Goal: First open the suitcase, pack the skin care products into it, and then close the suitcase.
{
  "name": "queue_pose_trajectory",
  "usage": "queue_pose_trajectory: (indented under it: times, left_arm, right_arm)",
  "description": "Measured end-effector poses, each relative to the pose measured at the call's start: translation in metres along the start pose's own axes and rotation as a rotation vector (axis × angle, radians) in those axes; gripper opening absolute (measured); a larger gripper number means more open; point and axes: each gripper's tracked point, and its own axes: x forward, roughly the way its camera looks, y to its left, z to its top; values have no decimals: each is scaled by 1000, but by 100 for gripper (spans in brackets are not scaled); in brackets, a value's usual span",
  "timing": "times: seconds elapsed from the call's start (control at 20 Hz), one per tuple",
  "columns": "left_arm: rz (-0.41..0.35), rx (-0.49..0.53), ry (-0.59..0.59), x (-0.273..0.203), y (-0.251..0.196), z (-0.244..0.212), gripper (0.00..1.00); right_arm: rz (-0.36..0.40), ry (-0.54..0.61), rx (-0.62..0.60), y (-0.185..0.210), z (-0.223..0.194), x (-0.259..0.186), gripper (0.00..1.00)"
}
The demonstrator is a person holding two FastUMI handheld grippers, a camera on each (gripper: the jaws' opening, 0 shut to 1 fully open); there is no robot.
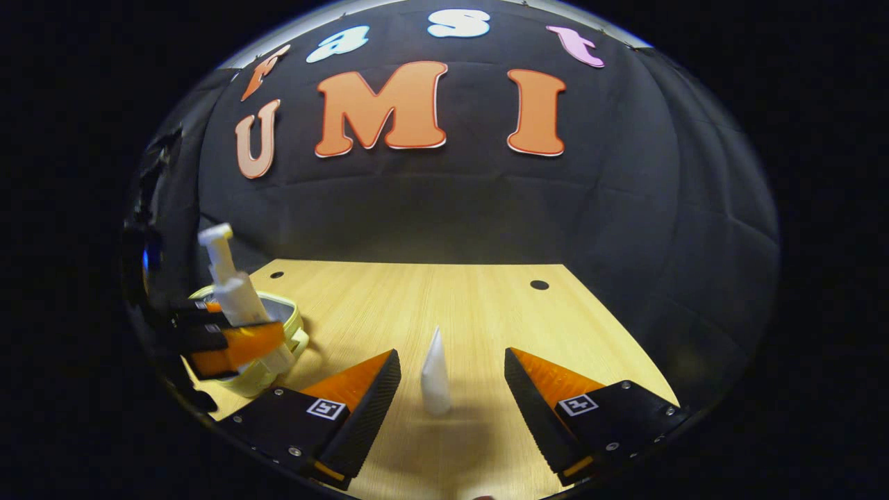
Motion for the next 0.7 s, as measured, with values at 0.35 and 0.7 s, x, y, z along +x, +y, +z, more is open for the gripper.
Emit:
queue_pose_trajectory:
  times: [0.35,0.7]
  left_arm:
    - [95,28,-34,-62,66,37,58]
    - [108,-14,-22,-82,100,19,59]
  right_arm:
    - [11,128,-22,12,-52,37,96]
    - [6,212,-48,14,-101,80,86]
